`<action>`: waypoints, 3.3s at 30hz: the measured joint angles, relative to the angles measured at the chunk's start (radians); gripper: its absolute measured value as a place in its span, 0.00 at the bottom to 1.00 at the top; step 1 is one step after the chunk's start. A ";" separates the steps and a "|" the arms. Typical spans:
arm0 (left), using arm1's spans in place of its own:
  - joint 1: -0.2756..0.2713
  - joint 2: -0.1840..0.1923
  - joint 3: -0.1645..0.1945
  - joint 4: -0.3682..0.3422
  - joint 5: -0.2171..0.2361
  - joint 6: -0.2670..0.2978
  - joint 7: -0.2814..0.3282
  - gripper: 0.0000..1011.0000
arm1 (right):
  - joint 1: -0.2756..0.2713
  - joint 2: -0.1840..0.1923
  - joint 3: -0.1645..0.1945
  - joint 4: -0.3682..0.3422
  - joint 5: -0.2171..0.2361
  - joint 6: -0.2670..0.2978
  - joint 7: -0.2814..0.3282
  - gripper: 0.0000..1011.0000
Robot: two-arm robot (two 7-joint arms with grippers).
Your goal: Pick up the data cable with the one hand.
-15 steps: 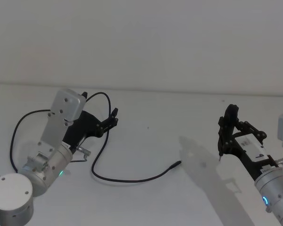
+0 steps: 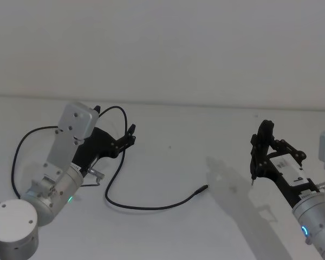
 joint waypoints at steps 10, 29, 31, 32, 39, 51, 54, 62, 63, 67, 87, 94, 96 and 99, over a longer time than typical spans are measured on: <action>0.000 0.000 0.000 0.000 0.000 0.000 0.000 0.99 | 0.000 0.000 0.000 0.000 0.000 0.000 0.000 0.27; -0.007 0.035 0.032 -0.031 0.016 0.024 -0.077 0.99 | 0.000 0.000 0.000 0.000 0.000 0.000 0.000 0.27; -0.010 0.048 0.041 -0.040 0.022 0.033 -0.100 0.99 | 0.000 0.000 0.000 0.000 0.000 0.000 0.000 0.27; -0.011 0.050 0.043 -0.042 0.024 0.036 -0.107 0.99 | 0.000 0.000 0.000 0.000 0.000 0.000 0.000 0.27; -0.026 0.094 0.072 -0.074 0.048 0.072 -0.177 0.99 | 0.000 0.000 0.000 0.000 0.000 0.000 0.000 0.27; -0.069 0.177 0.127 -0.139 0.099 0.158 -0.317 0.99 | 0.000 0.000 0.000 0.000 0.000 0.000 0.000 0.27; -0.085 0.197 0.144 -0.155 0.108 0.188 -0.363 0.99 | 0.000 0.000 0.000 0.000 0.000 0.000 0.000 0.27; -0.129 0.233 0.180 -0.193 0.114 0.270 -0.479 0.99 | 0.000 0.000 0.000 0.000 0.000 0.000 0.000 0.27; -0.129 0.233 0.180 -0.193 0.114 0.270 -0.479 0.99 | 0.000 0.000 0.000 0.000 0.000 0.000 0.000 0.27; -0.147 0.238 0.194 -0.204 0.114 0.318 -0.525 0.99 | 0.000 0.000 0.000 0.000 0.000 0.000 0.000 0.27; -0.180 0.186 0.233 -0.162 0.171 0.403 -0.539 0.99 | 0.000 0.000 0.000 0.000 0.000 0.000 0.000 0.27; -0.187 0.161 0.247 -0.132 0.203 0.417 -0.520 0.99 | 0.000 0.000 0.000 0.000 0.000 0.000 0.000 0.27; -0.189 0.153 0.251 -0.123 0.212 0.421 -0.515 0.99 | 0.000 0.000 0.000 0.000 0.000 0.000 0.000 0.27; -0.191 0.144 0.256 -0.113 0.221 0.426 -0.511 0.99 | 0.000 0.000 0.000 0.000 0.000 0.000 0.000 0.27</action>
